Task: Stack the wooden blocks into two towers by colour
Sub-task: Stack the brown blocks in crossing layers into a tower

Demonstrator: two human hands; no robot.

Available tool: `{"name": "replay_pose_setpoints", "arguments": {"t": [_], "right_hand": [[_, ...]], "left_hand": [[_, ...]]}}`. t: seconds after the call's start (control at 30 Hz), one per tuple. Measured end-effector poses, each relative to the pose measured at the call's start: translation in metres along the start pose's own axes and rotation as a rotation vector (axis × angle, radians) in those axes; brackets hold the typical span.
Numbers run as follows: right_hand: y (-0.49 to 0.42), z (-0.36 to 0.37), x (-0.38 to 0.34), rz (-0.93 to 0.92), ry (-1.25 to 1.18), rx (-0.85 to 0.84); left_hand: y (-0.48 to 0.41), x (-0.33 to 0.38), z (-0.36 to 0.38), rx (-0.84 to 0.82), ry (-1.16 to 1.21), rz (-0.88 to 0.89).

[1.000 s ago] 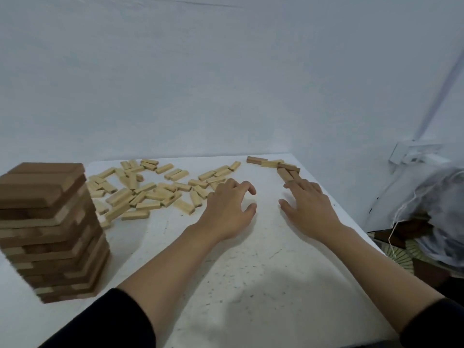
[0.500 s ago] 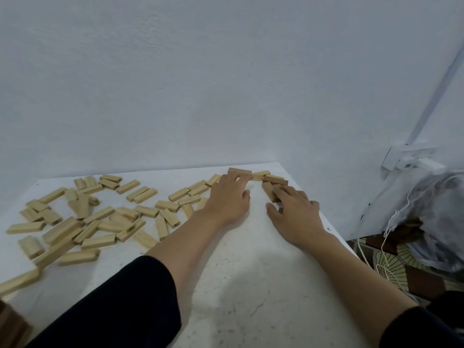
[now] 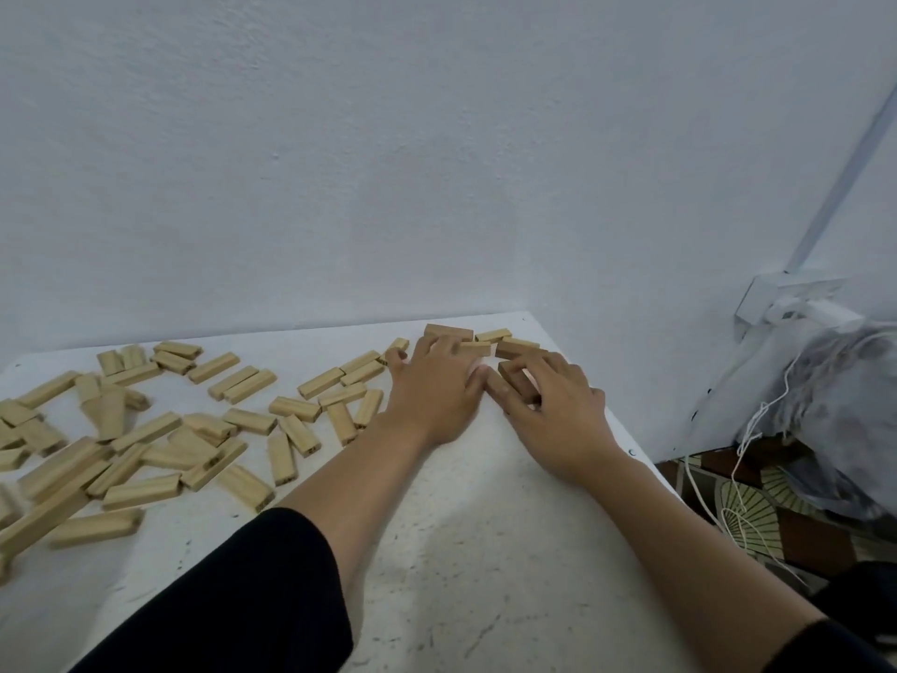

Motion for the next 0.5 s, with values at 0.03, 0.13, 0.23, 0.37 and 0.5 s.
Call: {"name": "replay_pose_setpoints", "arguments": {"t": [0.03,0.13,0.23,0.37,0.5], "right_hand": [[-0.002,-0.001,-0.001,-0.009,0.038,-0.009],[-0.015,-0.005,-0.004,-0.013,0.113,-0.046],[-0.027,0.000,-0.004,0.013,0.175,-0.112],[-0.030,0.006,-0.007,-0.039,0.250,-0.109],[-0.027,0.003,-0.012,-0.077,0.200,-0.097]], "left_hand": [[0.000,-0.002,-0.002,0.046,-0.012,-0.011],[-0.001,-0.009,-0.008,0.143,0.031,-0.071],[-0.007,-0.014,-0.005,0.050,0.062,-0.067],[-0.010,-0.017,0.001,-0.079,0.009,-0.050],[-0.010,-0.011,-0.011,-0.099,-0.137,-0.098]]}}
Point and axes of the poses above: each hand's wrist, its own y-axis away from the middle knuckle, its own z-axis out of the palm, x = y × z, the point moved 5 cm from there along -y, towards the middle knuckle, and after that the axes turned 14 degrees about z, right-handed, at the moved point
